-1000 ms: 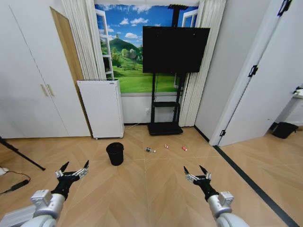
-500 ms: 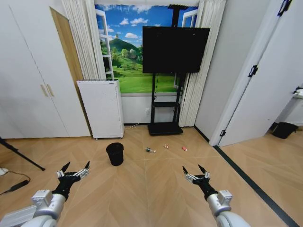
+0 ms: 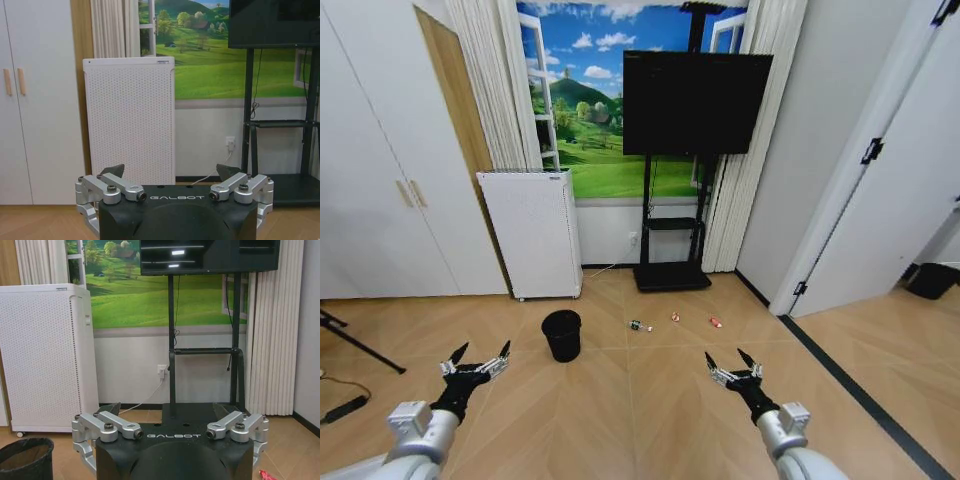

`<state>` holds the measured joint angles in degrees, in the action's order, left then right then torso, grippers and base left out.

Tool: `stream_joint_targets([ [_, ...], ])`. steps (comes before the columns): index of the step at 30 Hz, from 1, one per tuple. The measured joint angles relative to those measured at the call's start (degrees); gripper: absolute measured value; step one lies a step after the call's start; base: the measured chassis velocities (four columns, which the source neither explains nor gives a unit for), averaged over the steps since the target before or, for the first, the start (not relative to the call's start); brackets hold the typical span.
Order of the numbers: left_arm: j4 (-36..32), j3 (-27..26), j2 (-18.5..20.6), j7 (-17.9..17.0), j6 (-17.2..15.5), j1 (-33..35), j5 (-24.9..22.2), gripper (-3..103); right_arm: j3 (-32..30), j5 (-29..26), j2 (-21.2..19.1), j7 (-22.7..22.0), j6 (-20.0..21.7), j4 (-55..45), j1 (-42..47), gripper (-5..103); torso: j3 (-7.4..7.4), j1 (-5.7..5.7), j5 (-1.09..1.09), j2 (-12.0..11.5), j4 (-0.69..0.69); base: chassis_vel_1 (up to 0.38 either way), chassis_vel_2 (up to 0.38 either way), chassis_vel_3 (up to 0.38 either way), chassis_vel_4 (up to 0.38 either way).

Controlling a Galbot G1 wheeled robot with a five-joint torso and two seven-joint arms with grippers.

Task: Pick up the trash bin and place the garbage on the floor into it.

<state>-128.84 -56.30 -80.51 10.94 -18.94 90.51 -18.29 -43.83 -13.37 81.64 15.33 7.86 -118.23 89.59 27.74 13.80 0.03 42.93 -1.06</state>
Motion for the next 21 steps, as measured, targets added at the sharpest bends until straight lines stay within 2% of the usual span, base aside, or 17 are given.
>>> stream_joint_targets([
  [21,-0.23,0.05,-0.24,-0.05,-0.02,0.13,0.12,100,0.24,0.24,0.06,0.02,-0.79,0.40,0.65,100,0.01,0.02,-0.04,0.00,0.00,-0.344,0.334,0.347,-0.351],
])
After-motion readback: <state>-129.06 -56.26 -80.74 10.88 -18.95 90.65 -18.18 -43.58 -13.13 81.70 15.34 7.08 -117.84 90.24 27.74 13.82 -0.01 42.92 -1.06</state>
